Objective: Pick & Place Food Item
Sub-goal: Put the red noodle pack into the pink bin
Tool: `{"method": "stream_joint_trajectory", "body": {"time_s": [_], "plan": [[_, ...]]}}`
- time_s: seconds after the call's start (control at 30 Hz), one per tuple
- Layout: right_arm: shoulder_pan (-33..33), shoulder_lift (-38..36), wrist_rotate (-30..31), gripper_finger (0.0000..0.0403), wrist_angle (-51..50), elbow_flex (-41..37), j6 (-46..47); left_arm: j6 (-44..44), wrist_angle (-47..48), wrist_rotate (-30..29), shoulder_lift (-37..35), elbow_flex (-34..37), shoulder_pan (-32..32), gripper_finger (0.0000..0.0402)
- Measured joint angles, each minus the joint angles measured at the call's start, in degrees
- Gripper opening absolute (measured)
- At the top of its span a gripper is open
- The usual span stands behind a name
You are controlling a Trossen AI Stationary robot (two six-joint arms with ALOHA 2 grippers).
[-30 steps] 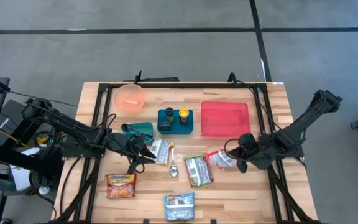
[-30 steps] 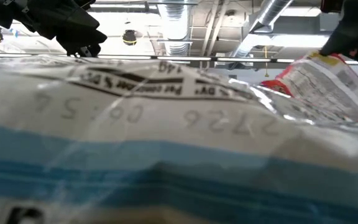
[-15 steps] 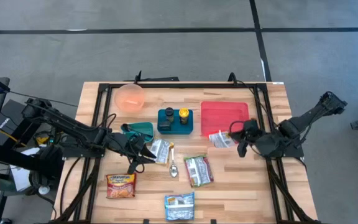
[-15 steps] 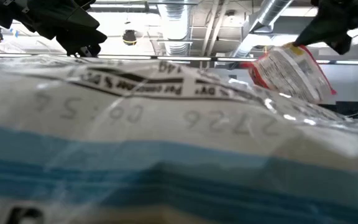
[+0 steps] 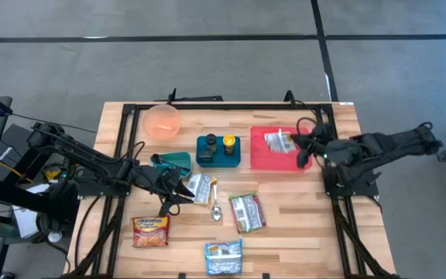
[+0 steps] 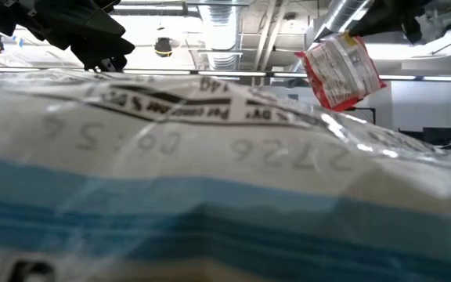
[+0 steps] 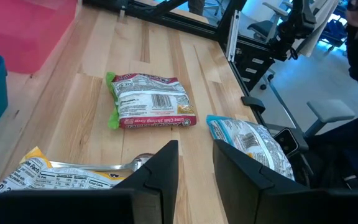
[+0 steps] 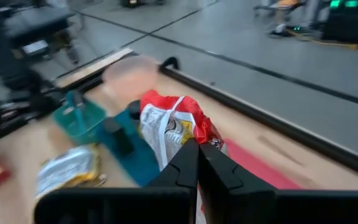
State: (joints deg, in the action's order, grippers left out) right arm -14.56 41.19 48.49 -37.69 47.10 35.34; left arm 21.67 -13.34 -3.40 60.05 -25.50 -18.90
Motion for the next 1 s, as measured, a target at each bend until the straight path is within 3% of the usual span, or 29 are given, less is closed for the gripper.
{"method": "stream_joint_trajectory", "body": {"time_s": [0.23, 0.57, 0.83, 1.0], "plan": [[10.0, 0.0, -1.4, 0.0, -9.2, 2.1, 2.8, 0.0, 0.0, 0.0, 0.0, 0.0, 0.0, 0.0095], [23.8, 1.1, -12.6, 0.0, -14.1, 3.0, 6.0, 0.0, 0.0, 0.0, 0.0, 0.0, 0.0, 0.0095], [31.5, 5.3, -20.2, 0.0, -21.2, 3.0, 11.4, 0.0, 0.0, 0.0, 0.0, 0.0, 0.0, 0.0095], [34.0, 8.6, -22.1, 0.0, -24.1, 3.0, 12.6, 0.0, 0.0, 0.0, 0.0, 0.0, 0.0, 0.0095]]}}
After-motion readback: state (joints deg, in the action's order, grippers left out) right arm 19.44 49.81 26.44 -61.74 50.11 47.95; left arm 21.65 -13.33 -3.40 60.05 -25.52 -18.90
